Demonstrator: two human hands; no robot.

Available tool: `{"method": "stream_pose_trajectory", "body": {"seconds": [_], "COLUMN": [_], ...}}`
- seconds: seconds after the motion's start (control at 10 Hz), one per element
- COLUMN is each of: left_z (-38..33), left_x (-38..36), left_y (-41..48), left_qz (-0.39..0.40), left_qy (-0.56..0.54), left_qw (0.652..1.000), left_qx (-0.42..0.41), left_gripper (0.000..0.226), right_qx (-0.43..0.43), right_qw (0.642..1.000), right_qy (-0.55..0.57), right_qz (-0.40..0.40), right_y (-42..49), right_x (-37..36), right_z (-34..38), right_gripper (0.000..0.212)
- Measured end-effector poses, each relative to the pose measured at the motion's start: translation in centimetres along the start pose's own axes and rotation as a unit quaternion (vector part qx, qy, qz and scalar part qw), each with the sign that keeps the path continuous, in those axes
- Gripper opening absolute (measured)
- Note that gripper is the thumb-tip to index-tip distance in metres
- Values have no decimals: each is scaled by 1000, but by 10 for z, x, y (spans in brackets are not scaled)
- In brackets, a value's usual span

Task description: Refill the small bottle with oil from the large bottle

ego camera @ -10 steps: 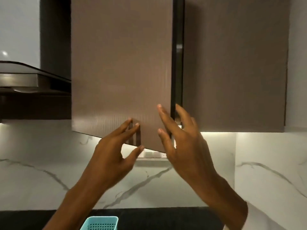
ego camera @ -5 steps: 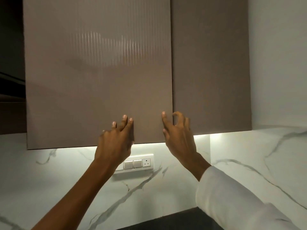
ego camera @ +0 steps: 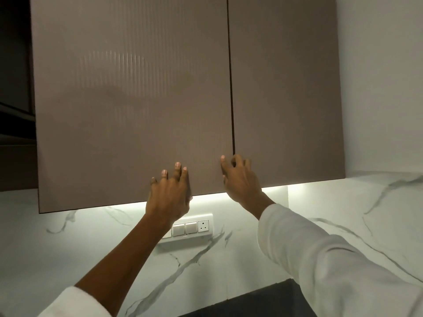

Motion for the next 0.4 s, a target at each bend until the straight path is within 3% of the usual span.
{"method": "stream_pose_trajectory", "body": {"seconds": [0.1, 0.2, 0.3, 0.4], "left_z": [2, 19, 39, 52], "left_x": [17, 50, 76, 102], "left_y": [6, 18, 16, 7], "left_qz": [-4, -95, -225, -336], "left_qy": [-21, -122, -143, -80], "left_qw": [1000, 986, 960, 933], "left_qx": [15, 64, 89, 102], "left_gripper": [61, 49, 55, 59], "right_qx": [12, 65, 103, 115], "right_qw": [1000, 993, 978, 967], "right_qy": [8, 35, 51, 59], "right_qz": [-5, -90, -172, -221], "right_y": [4, 10, 16, 23], "right_x": [10, 40, 63, 86], "right_z": [2, 14, 24, 32], "right_gripper": [47, 45, 56, 68]}}
Point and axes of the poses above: each hand's wrist, its own y-axis towards the middle knuckle, its own x-axis out of the back of the hand, z = x × y, the point moved 8 cm from there along y, towards the middle knuckle, and after that the axes turned 7 degrees about y, right-handed, at the moved point
